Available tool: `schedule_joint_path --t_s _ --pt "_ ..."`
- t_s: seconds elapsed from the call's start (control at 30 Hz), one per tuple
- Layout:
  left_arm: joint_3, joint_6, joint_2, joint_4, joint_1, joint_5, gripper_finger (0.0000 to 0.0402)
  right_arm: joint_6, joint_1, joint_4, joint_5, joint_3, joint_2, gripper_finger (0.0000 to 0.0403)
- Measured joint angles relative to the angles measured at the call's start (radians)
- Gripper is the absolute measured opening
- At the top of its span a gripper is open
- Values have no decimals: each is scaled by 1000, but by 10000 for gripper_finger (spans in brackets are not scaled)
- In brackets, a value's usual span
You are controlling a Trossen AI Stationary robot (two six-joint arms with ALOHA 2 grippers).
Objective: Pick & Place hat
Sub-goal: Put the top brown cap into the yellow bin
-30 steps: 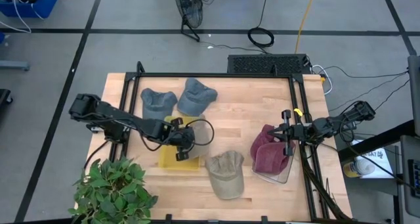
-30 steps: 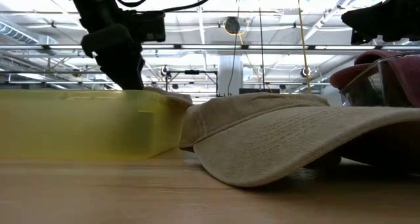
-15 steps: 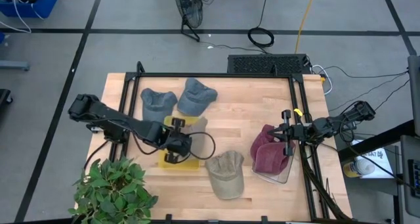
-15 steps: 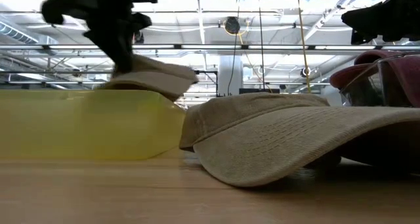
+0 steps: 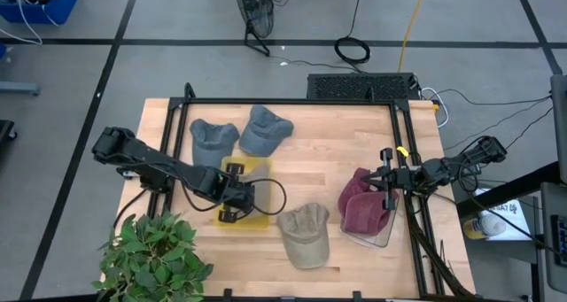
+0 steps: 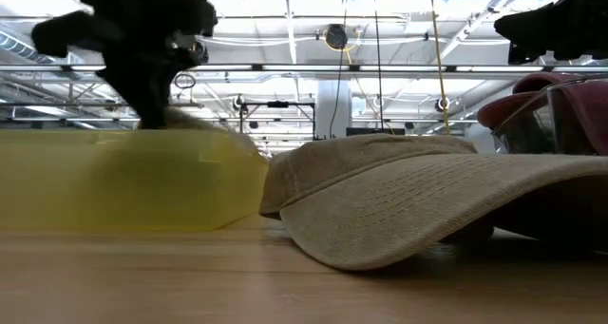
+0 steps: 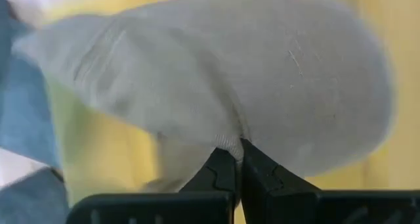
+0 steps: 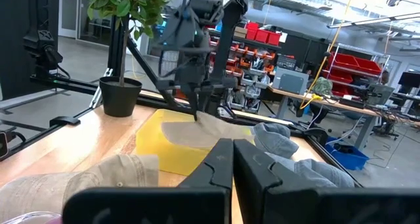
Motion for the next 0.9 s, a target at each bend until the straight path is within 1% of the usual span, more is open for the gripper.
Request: schedule_joint_path --t_s 0.27,0.33,0.47,0.53,0.7,0.9 --pt "-106 7 -1 48 15 3 6 0 0 0 0 0 0 0" --pt "-126 2 -1 63 20 21 5 0 0 0 0 0 0 0" --pt "-134 -9 -1 94 25 33 11 0 0 0 0 0 0 0" --pt "-125 -21 -1 96 25 39 31 -1 0 0 0 0 0 0" --pt "-95 -44 -1 96 24 40 100 -1 0 0 0 0 0 0" --pt "-7 -71 -1 44 24 24 183 -1 0 0 0 0 0 0"
